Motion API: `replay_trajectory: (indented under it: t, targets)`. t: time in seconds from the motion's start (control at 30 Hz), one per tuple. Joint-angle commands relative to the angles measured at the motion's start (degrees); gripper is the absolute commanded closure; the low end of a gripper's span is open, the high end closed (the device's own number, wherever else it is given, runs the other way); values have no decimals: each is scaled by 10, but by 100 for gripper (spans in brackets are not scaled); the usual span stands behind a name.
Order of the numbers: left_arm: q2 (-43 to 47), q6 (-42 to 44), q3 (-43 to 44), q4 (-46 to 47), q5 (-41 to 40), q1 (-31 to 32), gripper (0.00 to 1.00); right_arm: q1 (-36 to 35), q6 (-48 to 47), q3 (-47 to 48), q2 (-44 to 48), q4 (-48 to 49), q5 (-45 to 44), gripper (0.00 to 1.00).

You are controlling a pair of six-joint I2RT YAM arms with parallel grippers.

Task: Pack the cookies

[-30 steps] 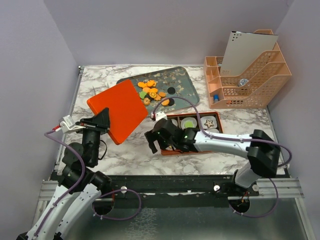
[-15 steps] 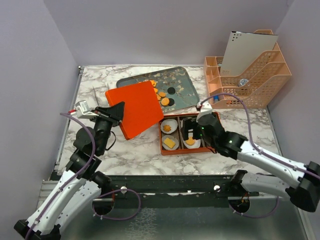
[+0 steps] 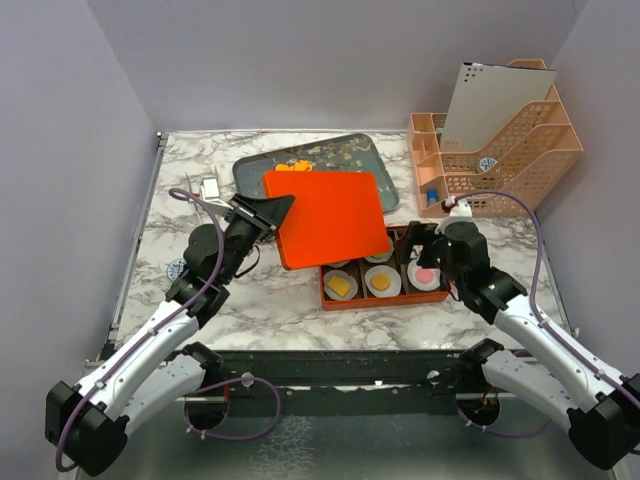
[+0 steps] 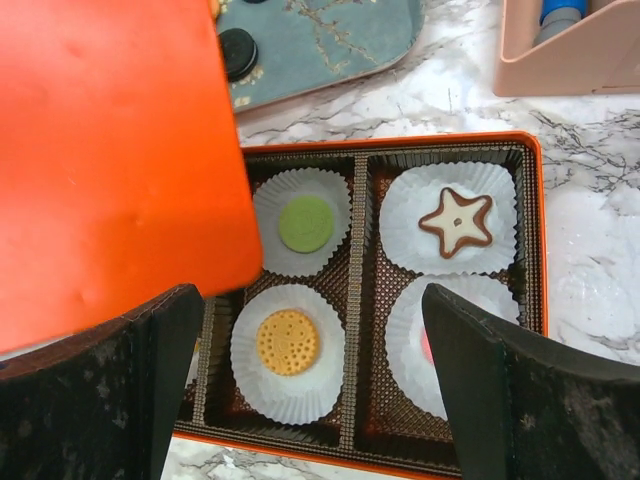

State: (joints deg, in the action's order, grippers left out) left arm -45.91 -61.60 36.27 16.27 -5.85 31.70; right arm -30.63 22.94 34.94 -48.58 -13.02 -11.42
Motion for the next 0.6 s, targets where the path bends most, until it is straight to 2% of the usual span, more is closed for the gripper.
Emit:
replay_trajectory:
  t: [0.0, 0.27, 0.57]
  targets:
    - [-26, -79, -11, 144, 29, 30, 100, 42, 0, 13, 11, 27, 51, 0]
    - [-122, -85, -12, 245, -65, 140, 100, 121, 2, 42, -7, 19, 69, 0]
    - [-227, -105, -37, 365, -148, 209, 100, 202, 10, 20, -9, 31, 139, 0]
